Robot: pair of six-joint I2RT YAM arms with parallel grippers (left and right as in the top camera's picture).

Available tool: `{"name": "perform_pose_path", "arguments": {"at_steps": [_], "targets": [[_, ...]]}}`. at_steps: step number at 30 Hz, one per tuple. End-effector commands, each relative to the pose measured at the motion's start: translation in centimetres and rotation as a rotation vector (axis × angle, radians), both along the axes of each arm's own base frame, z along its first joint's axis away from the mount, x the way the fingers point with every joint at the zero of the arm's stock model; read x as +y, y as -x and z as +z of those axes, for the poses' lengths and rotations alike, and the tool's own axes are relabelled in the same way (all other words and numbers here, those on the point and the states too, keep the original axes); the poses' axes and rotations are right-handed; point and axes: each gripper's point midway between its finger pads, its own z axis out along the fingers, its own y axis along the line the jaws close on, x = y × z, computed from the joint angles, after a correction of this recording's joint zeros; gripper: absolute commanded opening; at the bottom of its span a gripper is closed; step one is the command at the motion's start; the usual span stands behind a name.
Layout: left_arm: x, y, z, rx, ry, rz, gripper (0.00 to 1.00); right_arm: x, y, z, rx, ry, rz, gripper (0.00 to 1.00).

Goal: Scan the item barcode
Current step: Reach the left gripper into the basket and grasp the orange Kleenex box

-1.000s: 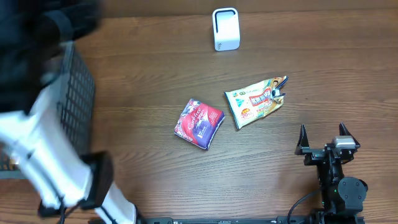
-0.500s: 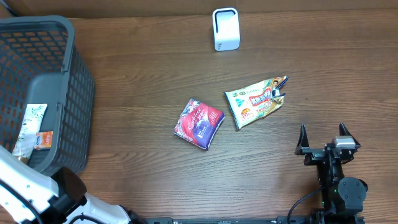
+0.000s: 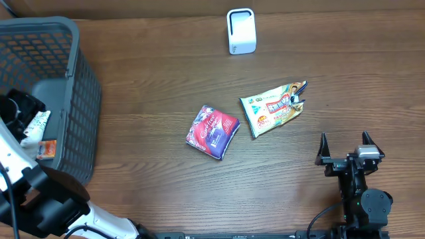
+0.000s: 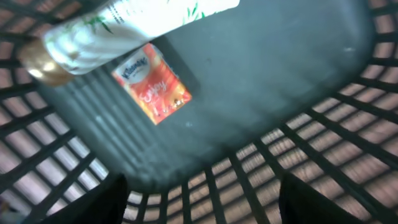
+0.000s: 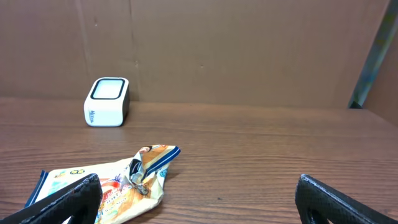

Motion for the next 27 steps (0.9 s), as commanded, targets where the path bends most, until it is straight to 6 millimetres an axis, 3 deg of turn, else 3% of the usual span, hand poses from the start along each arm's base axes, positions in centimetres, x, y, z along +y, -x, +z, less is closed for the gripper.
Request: {"name": "perform_pose_path", "arguments": {"at_steps": [1,12,18,25,27], "targets": [[0.1,0.6,-3.0,0.045,0.007,0.04,0.71,-0.2,0.0,-0.2,-0.003,-0.003,-0.007,1.0],[1.4,1.2,-9.9,0.075,-0.049,0.146,0.75,-0.2,0.0,-0.2,-0.003,-0.003,-0.007,1.0],[1.5,1.2,-13.3,0.055,-0.072,0.144,0.66,-0.2,0.0,-0.2,-0.003,-0.003,-0.007,1.0],[1.9,2.3,-15.3,0.087,-0.12,0.155,0.61,-0.2,0.0,-0.2,-0.003,-0.003,-0.007,1.0],[2.2,2.9,-15.4,0.115,-0.149,0.162,0.54,-0.2,0.0,-0.2,-0.003,-0.003,-0.007,1.0]]}}
